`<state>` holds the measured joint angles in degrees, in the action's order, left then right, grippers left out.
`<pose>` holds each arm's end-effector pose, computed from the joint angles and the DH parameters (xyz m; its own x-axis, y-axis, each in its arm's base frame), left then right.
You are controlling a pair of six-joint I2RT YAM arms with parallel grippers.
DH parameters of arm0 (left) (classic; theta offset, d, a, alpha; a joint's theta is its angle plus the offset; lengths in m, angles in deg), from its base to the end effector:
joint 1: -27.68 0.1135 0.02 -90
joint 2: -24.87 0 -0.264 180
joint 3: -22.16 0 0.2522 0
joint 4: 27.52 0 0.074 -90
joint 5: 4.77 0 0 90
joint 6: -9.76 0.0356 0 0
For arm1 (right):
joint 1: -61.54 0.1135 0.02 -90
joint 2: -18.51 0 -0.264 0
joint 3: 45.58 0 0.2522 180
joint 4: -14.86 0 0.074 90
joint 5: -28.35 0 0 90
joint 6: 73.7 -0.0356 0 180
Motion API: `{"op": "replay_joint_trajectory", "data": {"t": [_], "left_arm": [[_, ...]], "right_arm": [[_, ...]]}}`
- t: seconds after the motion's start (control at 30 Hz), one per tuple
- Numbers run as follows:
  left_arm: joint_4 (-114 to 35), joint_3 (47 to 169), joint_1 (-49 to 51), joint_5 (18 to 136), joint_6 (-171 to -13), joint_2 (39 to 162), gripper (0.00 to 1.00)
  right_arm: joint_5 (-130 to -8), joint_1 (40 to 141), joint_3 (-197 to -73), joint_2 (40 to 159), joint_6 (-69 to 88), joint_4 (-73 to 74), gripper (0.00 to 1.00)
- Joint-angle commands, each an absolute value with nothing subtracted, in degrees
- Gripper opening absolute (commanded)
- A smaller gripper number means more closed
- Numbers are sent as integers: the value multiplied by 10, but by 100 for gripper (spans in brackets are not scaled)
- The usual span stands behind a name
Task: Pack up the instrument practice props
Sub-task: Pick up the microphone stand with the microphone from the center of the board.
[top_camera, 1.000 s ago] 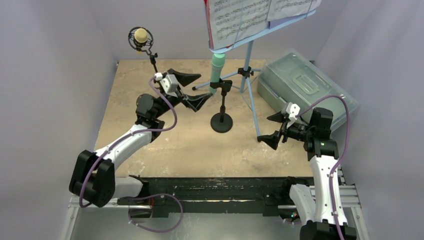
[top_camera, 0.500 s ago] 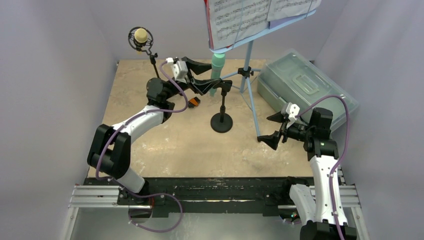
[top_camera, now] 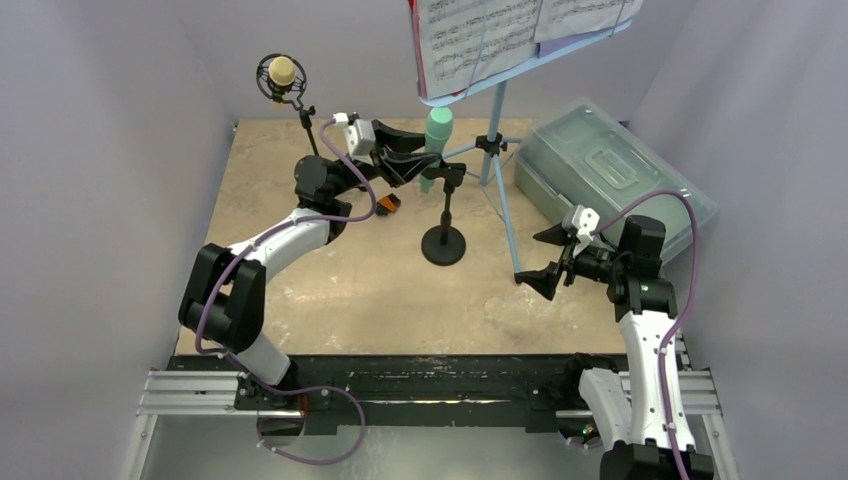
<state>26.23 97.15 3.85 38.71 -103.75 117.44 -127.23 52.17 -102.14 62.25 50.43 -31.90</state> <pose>0.3113 -0.1658 0.3592 0.1704 -0.3753 -0.9111 0.9616 0.2651 0.0707 0.1521 0.0078 0.3025 -0.0756 -0.2226 -0.9720 -0.8703 0.4905 -0.0447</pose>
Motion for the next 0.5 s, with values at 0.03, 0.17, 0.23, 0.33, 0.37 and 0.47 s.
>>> {"op": "replay_joint_trajectory", "data": {"t": [0.03,0.17,0.23,0.33,0.37,0.47], "left_arm": [[291,960,28,381,-1045,1155,2],[272,928,14,410,-1024,1114,0],[253,913,4,434,-1012,1087,0],[243,890,-12,474,-1012,1051,0],[239,883,-18,488,-1012,1039,0],[221,872,-37,531,-1012,1008,0]], "right_arm": [[-1286,524,-1025,620,513,-320,99],[-1288,524,-1026,622,513,-321,99],[-1288,524,-1026,623,513,-321,99],[-1288,524,-1028,624,513,-323,99],[-1288,524,-1028,625,513,-323,99],[-1290,524,-1028,626,513,-323,99]]}}
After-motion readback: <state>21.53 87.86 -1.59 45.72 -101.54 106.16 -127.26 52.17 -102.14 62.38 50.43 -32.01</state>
